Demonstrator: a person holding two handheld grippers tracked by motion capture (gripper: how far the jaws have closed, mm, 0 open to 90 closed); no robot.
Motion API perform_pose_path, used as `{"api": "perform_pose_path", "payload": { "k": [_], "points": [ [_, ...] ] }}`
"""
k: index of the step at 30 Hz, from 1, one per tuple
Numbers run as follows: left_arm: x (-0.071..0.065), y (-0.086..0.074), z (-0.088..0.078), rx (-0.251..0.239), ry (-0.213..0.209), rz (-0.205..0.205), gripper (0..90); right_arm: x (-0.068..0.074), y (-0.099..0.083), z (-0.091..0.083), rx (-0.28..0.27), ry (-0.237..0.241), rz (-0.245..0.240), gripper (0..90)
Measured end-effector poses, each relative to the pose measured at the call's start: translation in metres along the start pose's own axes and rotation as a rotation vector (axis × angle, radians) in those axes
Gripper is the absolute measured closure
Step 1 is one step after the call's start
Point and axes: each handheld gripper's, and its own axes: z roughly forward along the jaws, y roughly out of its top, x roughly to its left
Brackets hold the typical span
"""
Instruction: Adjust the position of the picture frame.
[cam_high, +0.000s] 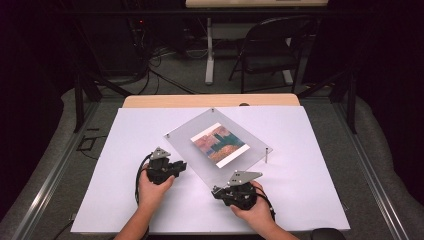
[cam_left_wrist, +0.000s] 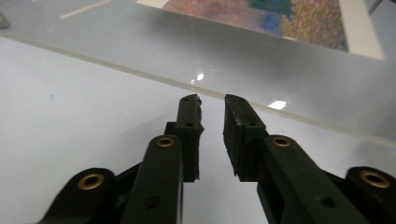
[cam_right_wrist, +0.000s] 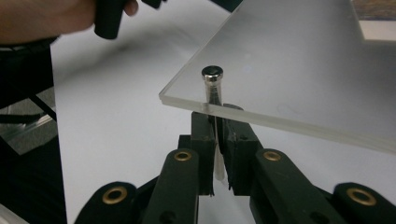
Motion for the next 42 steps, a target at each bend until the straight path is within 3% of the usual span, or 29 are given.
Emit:
{"api": "perform_pose_path", "payload": {
  "k": [5, 8, 11, 16, 20, 24, 28, 31, 42],
  "points": [
    [-0.006, -0.008, -0.006, -0.021, 0.007, 0.011, 65.1, 0.0, 0.0, 0.002, 0.011, -0.004, -0.012, 82.3],
    [-0.014, -0.009, -0.009, -0.028, 0.006, 0.028, 60.4, 0.0, -0.001, -0.004, 0.022, -0.006, -0.017, 75.7],
    [-0.022, -0.012, -0.012, -0.024, 0.009, 0.056, 55.4, 0.001, -0.004, -0.018, 0.036, -0.043, -0.052, 69.7],
    [-0.035, -0.021, -0.016, -0.027, 0.016, 0.105, 46.7, -0.004, -0.009, -0.041, 0.019, -0.071, -0.042, 60.1],
    [-0.044, -0.025, -0.02, -0.033, -0.006, 0.126, 44.1, -0.01, -0.013, -0.061, -0.003, -0.144, -0.063, 54.6],
    [-0.054, -0.028, -0.02, -0.021, -0.028, 0.155, 45.7, -0.024, -0.015, -0.081, -0.049, -0.256, -0.04, 52.3],
    [-0.064, -0.03, -0.017, 0.008, -0.075, 0.18, 47.3, -0.034, -0.014, -0.092, -0.091, -0.286, 0.015, 53.5],
    [-0.068, -0.033, -0.014, 0.023, -0.104, 0.181, 50.2, -0.043, -0.015, -0.101, -0.118, -0.335, 0.035, 55.7],
    [-0.089, -0.035, -0.001, 0.053, -0.187, 0.211, 58.8, -0.064, -0.022, -0.109, -0.092, -0.404, 0.099, 63.6]
  ]
}}
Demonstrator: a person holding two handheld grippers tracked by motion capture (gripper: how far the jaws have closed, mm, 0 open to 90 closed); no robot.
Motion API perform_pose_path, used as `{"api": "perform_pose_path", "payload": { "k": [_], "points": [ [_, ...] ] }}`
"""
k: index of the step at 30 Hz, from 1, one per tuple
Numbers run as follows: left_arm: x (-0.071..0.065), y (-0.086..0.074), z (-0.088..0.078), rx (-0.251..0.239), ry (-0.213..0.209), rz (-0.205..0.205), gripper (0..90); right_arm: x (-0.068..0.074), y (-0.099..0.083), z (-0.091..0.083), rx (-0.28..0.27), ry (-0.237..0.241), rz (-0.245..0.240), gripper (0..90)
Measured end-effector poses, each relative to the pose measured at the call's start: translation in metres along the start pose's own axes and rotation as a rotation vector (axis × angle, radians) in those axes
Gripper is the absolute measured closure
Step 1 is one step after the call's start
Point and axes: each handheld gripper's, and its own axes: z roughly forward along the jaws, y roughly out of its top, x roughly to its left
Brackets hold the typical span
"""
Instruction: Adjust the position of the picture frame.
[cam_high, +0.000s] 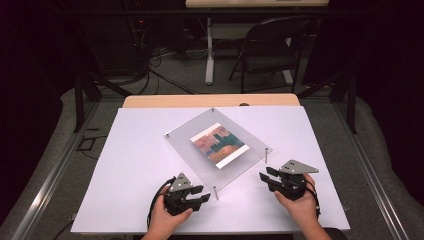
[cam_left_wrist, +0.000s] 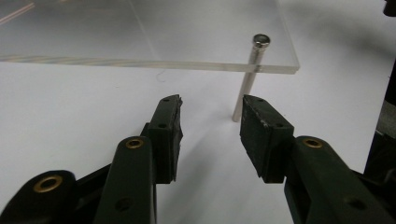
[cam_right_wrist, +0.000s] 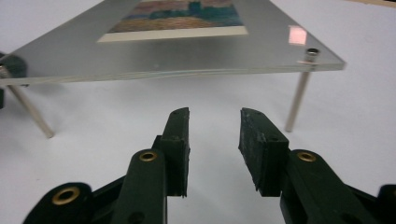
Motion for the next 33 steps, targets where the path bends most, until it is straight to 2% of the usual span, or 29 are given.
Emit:
{"api": "perform_pose_path", "payload": {
  "k": [2, 6, 9, 13, 17, 19, 24, 26, 30, 33],
  "points": [
    [-0.003, 0.001, 0.004, 0.009, -0.007, 0.019, 59.9, -0.007, 0.001, 0.001, 0.006, -0.018, 0.004, 64.3],
    [-0.006, 0.002, 0.009, 0.019, -0.021, 0.029, 60.5, -0.023, 0.002, 0.01, -0.002, -0.062, 0.047, 65.0],
    [-0.007, 0.003, 0.011, 0.015, -0.02, 0.027, 60.6, -0.033, 0.001, 0.018, 0.009, -0.08, 0.069, 65.2],
    [-0.007, 0.003, 0.013, 0.017, -0.031, 0.02, 60.8, -0.042, 0.004, 0.028, 0.016, -0.095, 0.072, 65.2],
    [-0.007, 0.003, 0.014, 0.015, -0.036, 0.018, 61.2, -0.049, 0.006, 0.043, 0.04, -0.074, 0.072, 67.8],
    [-0.006, 0.003, 0.015, 0.016, -0.034, 0.016, 61.3, -0.051, 0.007, 0.05, 0.049, -0.078, 0.056, 68.0],
    [-0.005, 0.002, 0.015, 0.012, -0.033, 0.006, 61.7, -0.054, 0.01, 0.067, 0.044, -0.073, 0.057, 70.6],
    [-0.005, 0.002, 0.015, 0.008, -0.025, 0.008, 61.9, -0.056, 0.01, 0.071, 0.042, -0.066, 0.063, 73.8],
    [-0.004, 0.002, 0.015, 0.008, -0.041, 0.003, 63.2, -0.057, 0.01, 0.074, 0.038, -0.048, 0.078, 82.2],
    [-0.005, 0.002, 0.016, 0.013, -0.04, 0.005, 64.8, -0.055, 0.011, 0.073, 0.038, -0.047, 0.081, 83.6]
  ]
}}
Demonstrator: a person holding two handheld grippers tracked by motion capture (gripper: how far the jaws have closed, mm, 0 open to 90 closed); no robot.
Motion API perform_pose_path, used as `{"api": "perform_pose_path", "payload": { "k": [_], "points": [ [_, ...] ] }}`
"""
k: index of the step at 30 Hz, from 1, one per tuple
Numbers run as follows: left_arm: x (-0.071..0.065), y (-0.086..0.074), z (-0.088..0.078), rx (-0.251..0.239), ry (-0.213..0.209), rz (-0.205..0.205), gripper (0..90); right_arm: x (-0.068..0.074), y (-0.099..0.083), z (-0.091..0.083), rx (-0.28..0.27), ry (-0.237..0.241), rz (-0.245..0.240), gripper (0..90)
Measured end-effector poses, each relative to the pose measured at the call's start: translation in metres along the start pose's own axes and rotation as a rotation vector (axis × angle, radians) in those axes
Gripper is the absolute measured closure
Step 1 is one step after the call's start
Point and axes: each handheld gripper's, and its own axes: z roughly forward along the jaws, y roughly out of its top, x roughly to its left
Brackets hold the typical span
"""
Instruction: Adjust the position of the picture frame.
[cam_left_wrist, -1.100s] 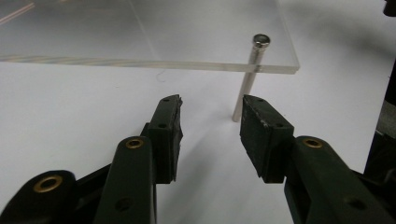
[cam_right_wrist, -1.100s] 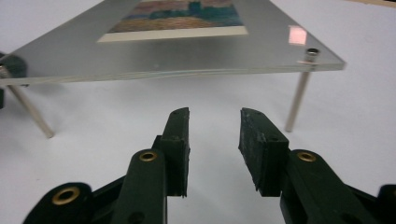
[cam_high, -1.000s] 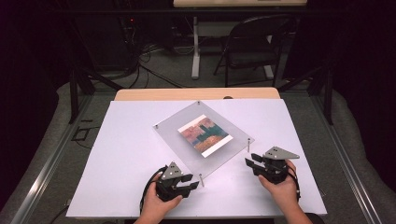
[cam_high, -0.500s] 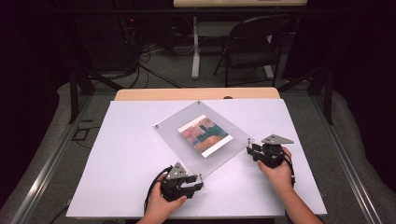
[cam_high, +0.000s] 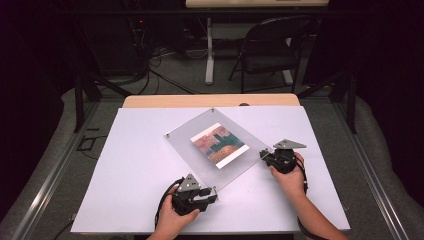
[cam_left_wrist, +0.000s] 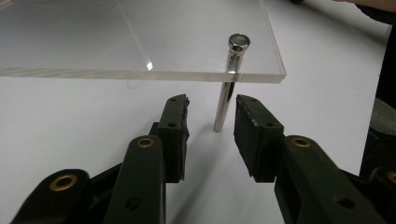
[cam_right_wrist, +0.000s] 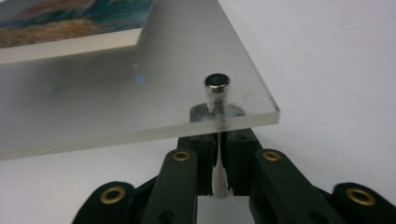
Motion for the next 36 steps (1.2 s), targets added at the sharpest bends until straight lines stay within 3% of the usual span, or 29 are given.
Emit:
{"api": "perform_pose_path", "payload": {
  "k": [7, 13, 19, 23, 27, 32, 36],
  "points": [
    [-0.003, 0.0, 0.0, -0.008, -0.003, 0.019, 67.3, 0.0, 0.001, -0.004, 0.001, 0.034, 0.048, 82.6],
    [-0.002, 0.001, -0.001, -0.033, -0.012, 0.025, 75.1, 0.005, 0.002, -0.009, -0.002, 0.047, 0.065, 82.5],
    [-0.004, 0.0, 0.0, -0.027, -0.007, 0.033, 83.6, 0.01, 0.002, -0.013, 0.007, 0.068, 0.081, 82.1],
    [-0.004, 0.001, -0.003, -0.036, -0.001, 0.021, 84.7, 0.01, 0.002, -0.015, -0.002, 0.08, 0.099, 81.9],
    [-0.004, 0.004, -0.012, -0.04, -0.004, 0.006, 84.9, 0.012, 0.003, -0.018, -0.013, 0.088, 0.077, 82.5],
    [0.004, 0.004, -0.023, -0.032, 0.013, -0.007, 84.9, 0.026, 0.004, -0.023, -0.018, 0.07, -0.024, 84.8],
    [0.016, 0.004, -0.036, -0.045, 0.053, -0.039, 84.9, 0.034, 0.002, -0.023, -0.005, 0.101, -0.03, 85.0]
  ]
}}
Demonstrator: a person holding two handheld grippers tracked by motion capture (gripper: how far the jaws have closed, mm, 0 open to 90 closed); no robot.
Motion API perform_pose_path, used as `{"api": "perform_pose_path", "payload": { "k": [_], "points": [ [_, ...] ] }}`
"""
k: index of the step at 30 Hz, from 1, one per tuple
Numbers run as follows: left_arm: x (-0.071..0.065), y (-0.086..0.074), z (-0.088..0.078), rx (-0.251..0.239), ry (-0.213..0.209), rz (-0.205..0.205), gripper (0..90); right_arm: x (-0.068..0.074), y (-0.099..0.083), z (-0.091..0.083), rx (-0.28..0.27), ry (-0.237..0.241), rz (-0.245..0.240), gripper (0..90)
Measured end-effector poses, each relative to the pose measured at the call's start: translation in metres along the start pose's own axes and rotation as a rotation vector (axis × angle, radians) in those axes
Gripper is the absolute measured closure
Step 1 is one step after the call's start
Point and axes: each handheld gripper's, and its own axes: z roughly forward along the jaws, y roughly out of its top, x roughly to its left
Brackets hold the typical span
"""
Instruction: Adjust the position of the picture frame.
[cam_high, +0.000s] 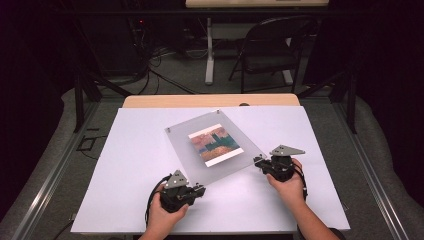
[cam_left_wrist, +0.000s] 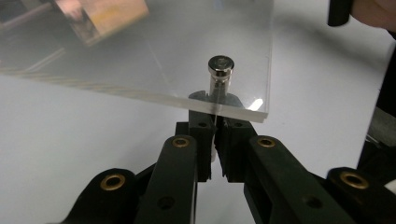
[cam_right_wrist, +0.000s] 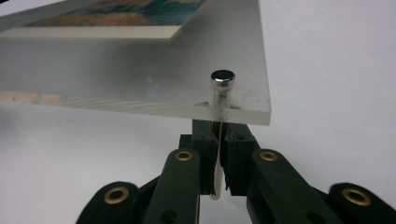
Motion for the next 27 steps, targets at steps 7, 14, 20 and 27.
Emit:
{"api": "perform_pose_path", "payload": {
  "k": [7, 14, 20, 27],
  "points": [
    [0.021, 0.004, -0.017, -0.05, 0.074, -0.035, 85.0, 0.013, 0.0, 0.003, -0.007, 0.06, 0.018, 85.1],
    [0.046, 0.011, -0.021, -0.093, 0.15, -0.083, 84.6, 0.024, 0.002, 0.013, -0.011, 0.105, 0.04, 85.2],
    [0.065, 0.017, -0.016, -0.087, 0.181, -0.123, 84.3, 0.028, 0.005, 0.022, -0.024, 0.096, 0.051, 85.2],
    [0.08, 0.018, -0.003, -0.068, 0.186, -0.154, 84.2, 0.029, 0.007, 0.028, -0.015, 0.076, 0.056, 85.0]
  ]
}}
